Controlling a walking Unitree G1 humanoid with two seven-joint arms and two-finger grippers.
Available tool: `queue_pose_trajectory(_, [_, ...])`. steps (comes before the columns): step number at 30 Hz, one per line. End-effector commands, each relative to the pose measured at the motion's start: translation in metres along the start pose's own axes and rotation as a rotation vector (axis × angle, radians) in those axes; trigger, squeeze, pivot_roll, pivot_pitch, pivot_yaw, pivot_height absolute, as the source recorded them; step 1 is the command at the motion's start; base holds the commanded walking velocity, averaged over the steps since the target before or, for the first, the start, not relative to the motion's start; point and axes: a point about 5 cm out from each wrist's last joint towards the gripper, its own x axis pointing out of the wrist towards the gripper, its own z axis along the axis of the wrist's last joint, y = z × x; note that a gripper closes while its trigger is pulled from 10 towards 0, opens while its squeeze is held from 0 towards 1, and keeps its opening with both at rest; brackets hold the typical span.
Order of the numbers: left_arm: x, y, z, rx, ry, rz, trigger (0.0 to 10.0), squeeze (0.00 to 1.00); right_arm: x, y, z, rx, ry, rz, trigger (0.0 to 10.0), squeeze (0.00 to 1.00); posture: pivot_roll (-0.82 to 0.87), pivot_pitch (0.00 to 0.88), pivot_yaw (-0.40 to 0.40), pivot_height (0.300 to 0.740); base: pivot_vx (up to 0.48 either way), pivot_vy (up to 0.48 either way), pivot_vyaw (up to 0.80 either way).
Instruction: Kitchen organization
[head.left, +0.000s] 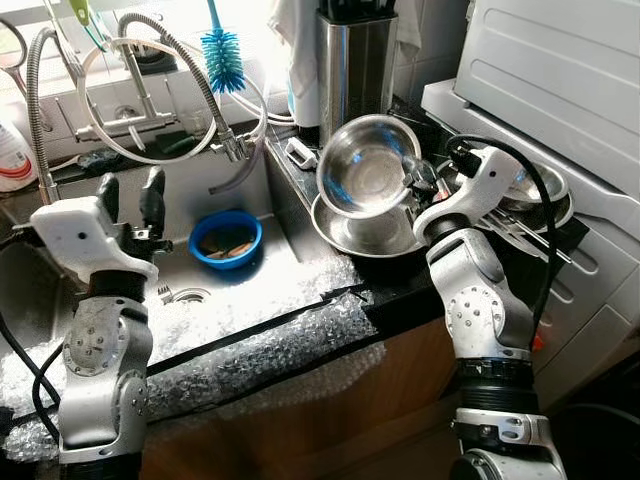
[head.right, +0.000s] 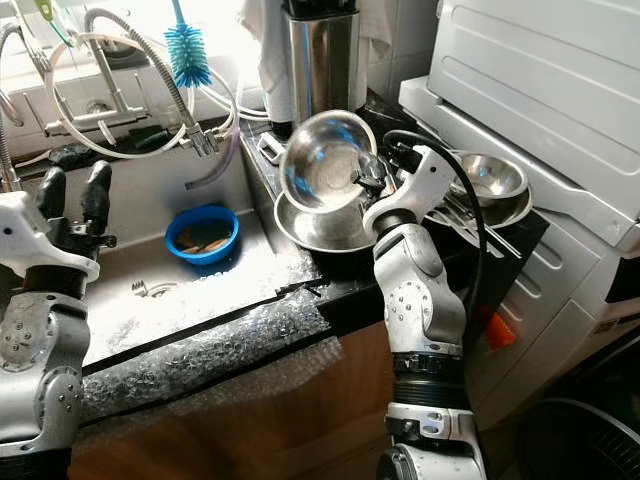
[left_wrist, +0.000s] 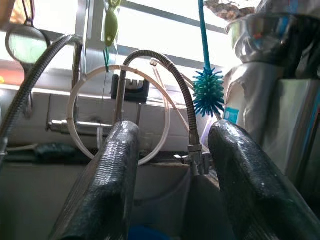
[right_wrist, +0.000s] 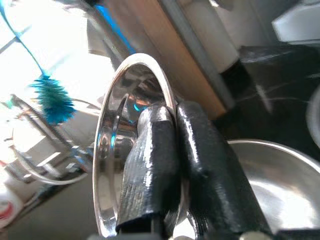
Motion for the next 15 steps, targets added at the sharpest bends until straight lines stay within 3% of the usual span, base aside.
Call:
queue_pose_trajectory(1, [0.004, -0.006, 0.009, -0.071, -0.024, -0.03, 10.0, 0.0, 0.001, 0.017, 0.009, 0.012, -0.054, 0.096, 10.0, 0.0, -0.09, 0.0, 0.05, 0.74, 0.0, 0.0, 0.0])
queue_pose_trajectory(7, [0.0, -0.017, 0.002, -0.186, 0.027, -0.095, 10.0, 0.0, -0.002, 0.03, 0.008, 0.06, -0.094, 0.23, 10.0, 0.0, -0.09, 0.0, 0.051, 0.74, 0.0, 0.0, 0.0])
queue_pose_trajectory(11, [-0.003, -0.029, -0.002, -0.349, 0.08, -0.168, 10.0, 0.0, -0.007, 0.039, 0.002, 0.088, -0.082, 0.317, 10.0, 0.0, -0.09, 0.0, 0.05, 0.74, 0.0, 0.0, 0.0])
queue_pose_trajectory(15, [-0.007, -0.035, -0.008, -0.403, 0.11, -0.189, 10.0, 0.0, -0.009, 0.043, -0.005, 0.097, -0.06, 0.36, 10.0, 0.0, -0.09, 0.0, 0.052, 0.74, 0.0, 0.0, 0.0])
